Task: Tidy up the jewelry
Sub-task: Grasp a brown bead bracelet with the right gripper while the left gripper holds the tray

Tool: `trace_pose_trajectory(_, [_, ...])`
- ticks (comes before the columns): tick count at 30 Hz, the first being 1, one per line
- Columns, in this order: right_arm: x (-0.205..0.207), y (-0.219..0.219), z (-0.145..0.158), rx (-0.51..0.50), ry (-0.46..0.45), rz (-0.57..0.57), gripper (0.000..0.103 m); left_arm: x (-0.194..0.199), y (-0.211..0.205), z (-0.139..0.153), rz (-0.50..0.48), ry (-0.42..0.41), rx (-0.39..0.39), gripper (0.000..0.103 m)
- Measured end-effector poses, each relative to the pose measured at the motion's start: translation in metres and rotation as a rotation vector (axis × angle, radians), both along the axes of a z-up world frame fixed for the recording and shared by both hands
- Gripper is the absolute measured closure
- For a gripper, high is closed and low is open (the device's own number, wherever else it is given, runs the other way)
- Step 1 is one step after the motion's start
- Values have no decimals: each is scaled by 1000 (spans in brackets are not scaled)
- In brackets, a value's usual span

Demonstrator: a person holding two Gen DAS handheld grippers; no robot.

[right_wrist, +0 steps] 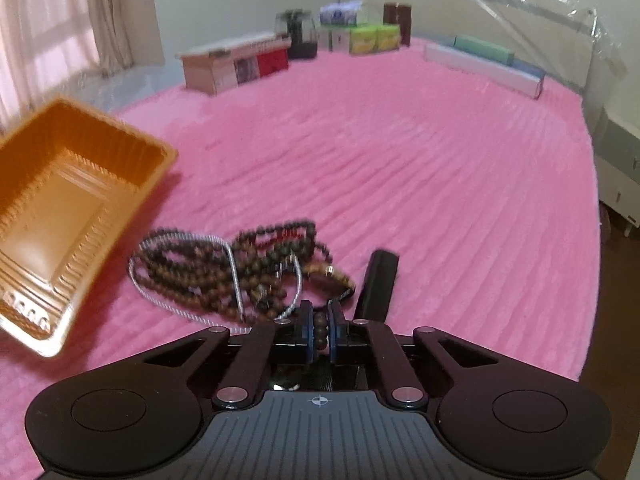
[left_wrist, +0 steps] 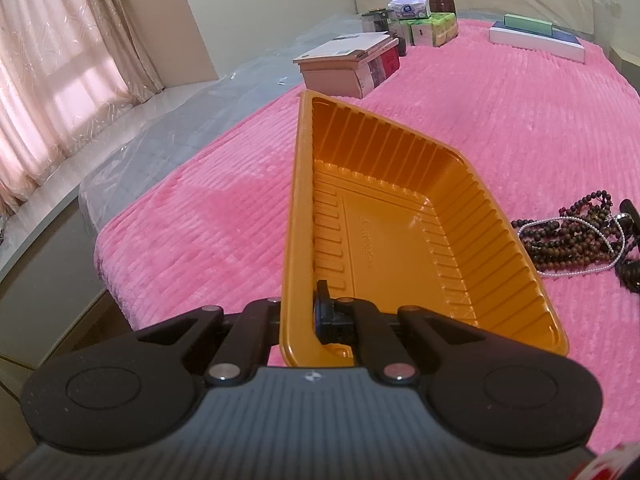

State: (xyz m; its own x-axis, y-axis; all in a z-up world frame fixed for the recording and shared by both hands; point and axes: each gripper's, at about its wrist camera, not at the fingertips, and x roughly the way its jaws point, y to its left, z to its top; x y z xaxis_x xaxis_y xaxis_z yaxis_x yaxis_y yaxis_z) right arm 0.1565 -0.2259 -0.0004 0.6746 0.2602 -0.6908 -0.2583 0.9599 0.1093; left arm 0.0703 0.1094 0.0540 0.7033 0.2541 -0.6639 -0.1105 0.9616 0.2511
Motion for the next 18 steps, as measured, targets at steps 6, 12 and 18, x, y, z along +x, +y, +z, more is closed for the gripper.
trace_pose_trajectory(6, [-8, 0, 38, 31, -81, 28, 96, -1, 2, -2, -2, -2, -7, 100])
trace_pose_trajectory(12, [-5, 34, 67, 111, -105, 153, 96, -3, 5, -4, 2, 2, -22, 100])
trace_pose_trajectory(18, [2, 98, 78, 188, -95, 325, 96, -2, 6, -4, -6, 8, -24, 100])
